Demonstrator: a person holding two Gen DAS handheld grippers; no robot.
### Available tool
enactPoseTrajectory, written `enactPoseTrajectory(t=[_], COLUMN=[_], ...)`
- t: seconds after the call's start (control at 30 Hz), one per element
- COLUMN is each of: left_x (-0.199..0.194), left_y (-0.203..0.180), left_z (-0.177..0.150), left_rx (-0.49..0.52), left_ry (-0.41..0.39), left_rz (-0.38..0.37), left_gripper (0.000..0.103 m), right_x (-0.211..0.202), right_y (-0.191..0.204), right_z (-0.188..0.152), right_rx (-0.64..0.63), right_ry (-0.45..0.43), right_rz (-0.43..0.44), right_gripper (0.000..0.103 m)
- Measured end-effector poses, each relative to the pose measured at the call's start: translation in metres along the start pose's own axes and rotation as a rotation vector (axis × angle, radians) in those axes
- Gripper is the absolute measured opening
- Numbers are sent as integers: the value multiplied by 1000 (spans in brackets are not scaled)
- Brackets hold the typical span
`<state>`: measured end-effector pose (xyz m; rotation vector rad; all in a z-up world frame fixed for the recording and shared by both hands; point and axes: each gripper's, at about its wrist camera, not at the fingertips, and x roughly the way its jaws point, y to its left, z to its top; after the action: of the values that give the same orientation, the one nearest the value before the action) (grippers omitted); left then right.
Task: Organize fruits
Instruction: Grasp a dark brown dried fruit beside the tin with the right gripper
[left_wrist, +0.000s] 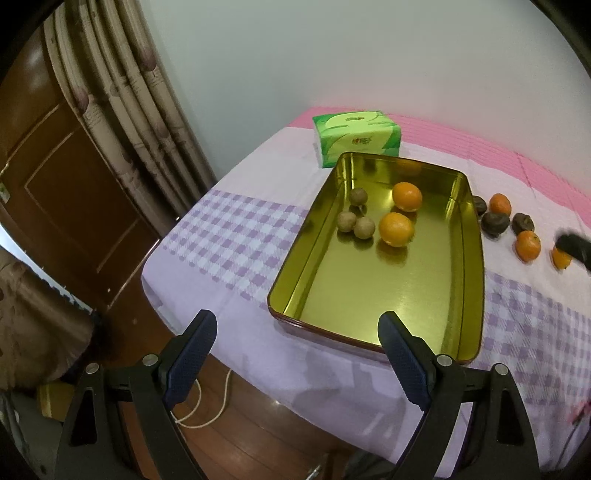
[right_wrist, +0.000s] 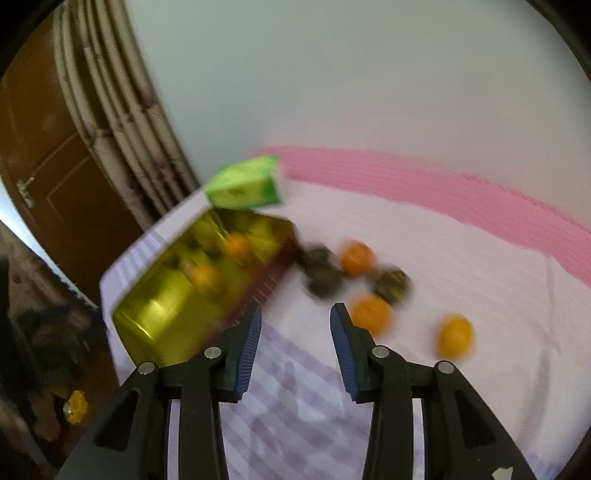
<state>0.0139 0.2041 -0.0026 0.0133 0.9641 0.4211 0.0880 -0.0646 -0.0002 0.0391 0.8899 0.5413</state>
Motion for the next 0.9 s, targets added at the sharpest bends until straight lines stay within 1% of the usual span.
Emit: enactPoseTrajectory(t=[0.07, 0.17, 0.27, 0.37, 0.43, 0.5, 0.6, 0.67, 0.7, 0.9], left_x=[-3, -7, -9, -8, -8, -6, -4, -1, 2, 9], left_y=[-1, -4, -7, -9, -10, -9, -7, -6, -6, -6], left_z=[0, -1, -2, -2, -2, -2, -1, -1, -1, -1], left_rx=[3, 8, 17, 24, 25, 23, 14, 13, 13, 2], left_ry=[-12, -27, -36, -32, -28, -24, -15, -1, 7, 36], left_rz=[-7, -13, -11, -8, -12, -12, -23, -29, -33, -62], left_gripper=[89, 89, 89, 89, 89, 89, 89, 89, 89, 89], right_x=[-6, -12, -14, -8, 2, 19, 47, 68, 77, 107], right_y=[-13, -26, -28, -13, -2, 7, 17, 17, 16, 8], right_z=[-13, -24, -22, -7, 4, 17, 31, 37, 40, 46], right_rx=[7, 36, 30, -59, -120, -166, -209, -192, -163, -78], right_ry=[12, 13, 4, -1, 12, 35, 89, 144, 165, 228], right_rz=[-30, -33, -12, 20, 25, 9, -18, -53, -42, -49], right_gripper=[38, 38, 38, 39, 48, 54, 54, 54, 53, 53])
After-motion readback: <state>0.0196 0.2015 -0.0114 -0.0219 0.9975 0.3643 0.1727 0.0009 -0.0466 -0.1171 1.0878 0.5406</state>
